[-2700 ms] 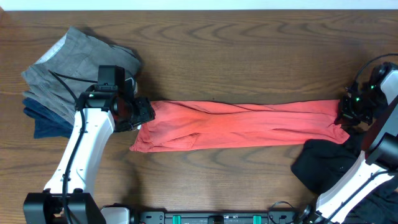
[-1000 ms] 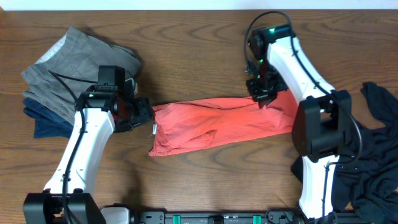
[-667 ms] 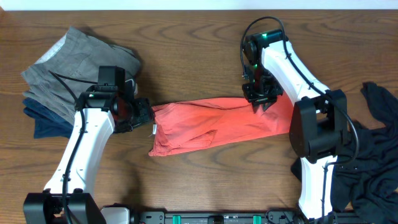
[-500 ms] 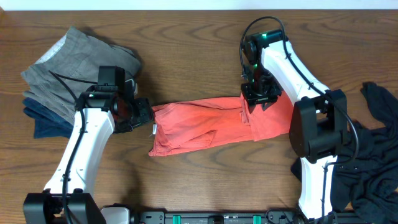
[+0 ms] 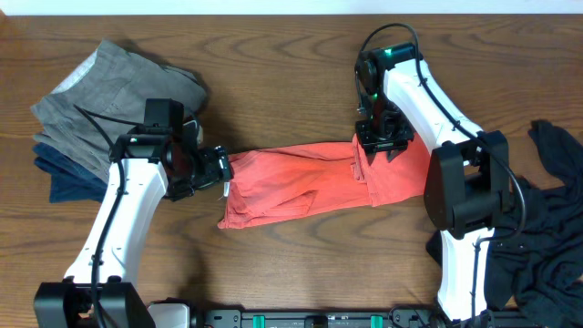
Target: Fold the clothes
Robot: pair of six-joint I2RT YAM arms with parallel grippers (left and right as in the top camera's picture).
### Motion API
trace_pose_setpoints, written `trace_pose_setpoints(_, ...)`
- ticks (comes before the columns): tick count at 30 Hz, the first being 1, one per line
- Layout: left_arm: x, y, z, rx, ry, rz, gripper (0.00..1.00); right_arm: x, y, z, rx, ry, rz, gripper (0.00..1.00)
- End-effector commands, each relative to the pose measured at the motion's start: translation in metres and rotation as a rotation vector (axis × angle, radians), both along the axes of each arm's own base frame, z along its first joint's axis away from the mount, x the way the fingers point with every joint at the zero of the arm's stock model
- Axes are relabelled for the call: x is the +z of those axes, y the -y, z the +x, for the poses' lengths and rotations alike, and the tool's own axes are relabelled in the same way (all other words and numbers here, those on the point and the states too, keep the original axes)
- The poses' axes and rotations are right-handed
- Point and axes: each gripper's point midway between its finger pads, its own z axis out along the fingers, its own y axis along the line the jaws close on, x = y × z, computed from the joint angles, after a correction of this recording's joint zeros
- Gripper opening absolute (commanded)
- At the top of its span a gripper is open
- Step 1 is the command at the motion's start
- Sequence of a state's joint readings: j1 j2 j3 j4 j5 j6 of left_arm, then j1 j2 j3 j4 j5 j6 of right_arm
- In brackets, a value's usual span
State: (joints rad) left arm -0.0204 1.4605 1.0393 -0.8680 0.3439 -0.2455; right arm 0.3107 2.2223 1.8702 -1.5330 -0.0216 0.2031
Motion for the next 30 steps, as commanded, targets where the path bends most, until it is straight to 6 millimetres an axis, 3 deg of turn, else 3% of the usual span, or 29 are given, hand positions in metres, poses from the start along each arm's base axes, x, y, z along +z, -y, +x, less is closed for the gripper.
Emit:
trace_pose_setpoints(1,-0.008,0.016,-0.005,-0.108,-0.022,-0.087,0.91,0.009,0.021,0.006,-0.085,0.062,-0.122,0.4)
trace_pose_setpoints(11,-0.063,0.02,-0.005,-0.115,-0.183,-0.115,0.92,0.015,0.042,0.008,-0.145,0.065,-0.153,0.41)
trace_pose_setpoints(15,-0.077,0.037,-0.005,-0.14,-0.22,-0.205,0.92,0.02,0.05,0.01,-0.17,0.076,-0.149,0.41)
trace_pose_setpoints(21,-0.096,0.053,-0.003,-0.194,-0.228,-0.199,0.88,0.022,0.056,0.011,-0.186,0.079,-0.148,0.41)
trace_pose_setpoints(26,-0.096,0.062,0.004,-0.227,-0.184,-0.193,0.13,0.022,0.059,0.011,-0.183,0.077,-0.145,0.41)
trace_pose_setpoints(27,-0.096,0.059,0.006,-0.224,-0.178,-0.18,0.06,0.022,0.06,0.011,-0.18,0.075,-0.146,0.41)
trace_pose_setpoints(30,-0.093,0.04,0.015,-0.189,-0.172,-0.089,0.06,0.023,0.069,0.011,-0.191,0.074,-0.164,0.41)
